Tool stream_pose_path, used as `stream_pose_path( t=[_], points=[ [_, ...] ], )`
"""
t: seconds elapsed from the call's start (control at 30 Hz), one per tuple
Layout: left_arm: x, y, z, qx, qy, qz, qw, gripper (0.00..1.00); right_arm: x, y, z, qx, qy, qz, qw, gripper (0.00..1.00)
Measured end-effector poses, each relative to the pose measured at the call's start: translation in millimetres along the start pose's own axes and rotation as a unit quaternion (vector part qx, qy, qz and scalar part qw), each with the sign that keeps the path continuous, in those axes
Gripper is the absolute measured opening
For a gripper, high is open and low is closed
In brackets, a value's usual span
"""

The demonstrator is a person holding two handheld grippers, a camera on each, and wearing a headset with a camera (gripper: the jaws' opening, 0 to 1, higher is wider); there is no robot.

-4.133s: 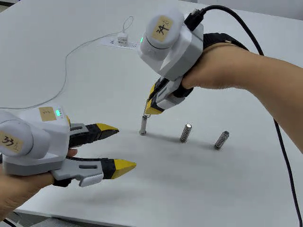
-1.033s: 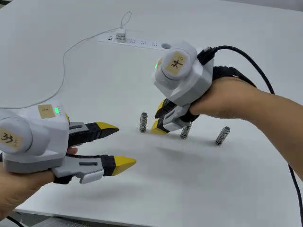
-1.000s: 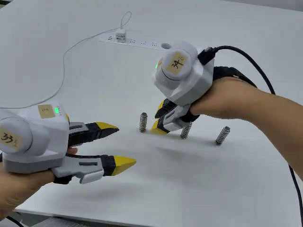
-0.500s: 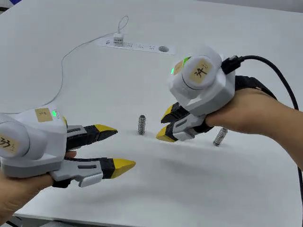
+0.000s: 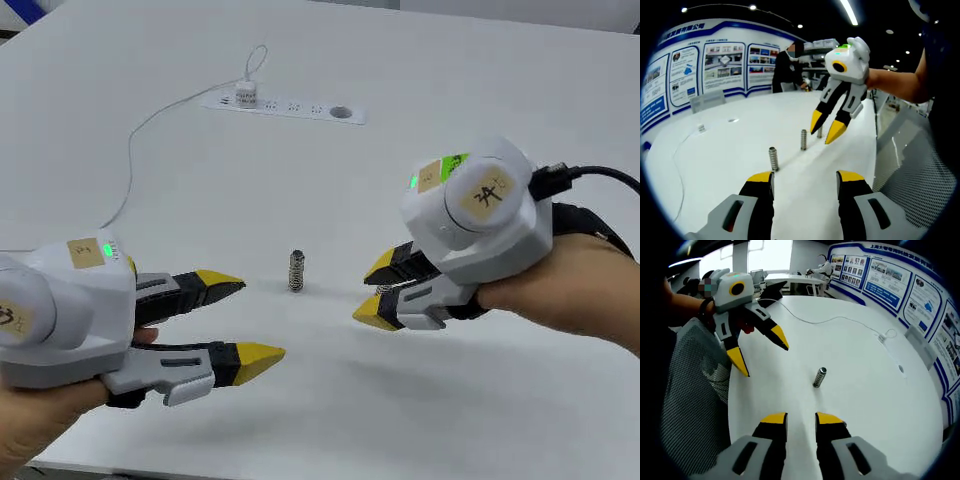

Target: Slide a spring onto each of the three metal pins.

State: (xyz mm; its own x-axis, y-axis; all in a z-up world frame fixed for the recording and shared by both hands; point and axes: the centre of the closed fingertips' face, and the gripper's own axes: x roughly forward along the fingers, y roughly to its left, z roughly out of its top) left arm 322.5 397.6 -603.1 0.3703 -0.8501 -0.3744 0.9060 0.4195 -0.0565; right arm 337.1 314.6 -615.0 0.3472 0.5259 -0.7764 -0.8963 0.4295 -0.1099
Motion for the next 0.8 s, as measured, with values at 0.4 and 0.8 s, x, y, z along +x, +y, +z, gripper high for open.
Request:
stream_pose_path(
  t=[0.4, 0.8],
  points=[
    [-4.0, -2.7, 2.8, 0.003, -0.002, 0.003, 1.0, 0.52, -16.7, 1.8, -13.7, 0.028, -0.03, -0.02, 0.9989, 0.23],
    [-4.8, -4.2, 5.6, 0.005, -0.004, 0.004, 1.0, 0.53, -31.0, 0.9, -23.4, 0.051, -0.057, -0.035, 0.9964, 0.25]
  ],
)
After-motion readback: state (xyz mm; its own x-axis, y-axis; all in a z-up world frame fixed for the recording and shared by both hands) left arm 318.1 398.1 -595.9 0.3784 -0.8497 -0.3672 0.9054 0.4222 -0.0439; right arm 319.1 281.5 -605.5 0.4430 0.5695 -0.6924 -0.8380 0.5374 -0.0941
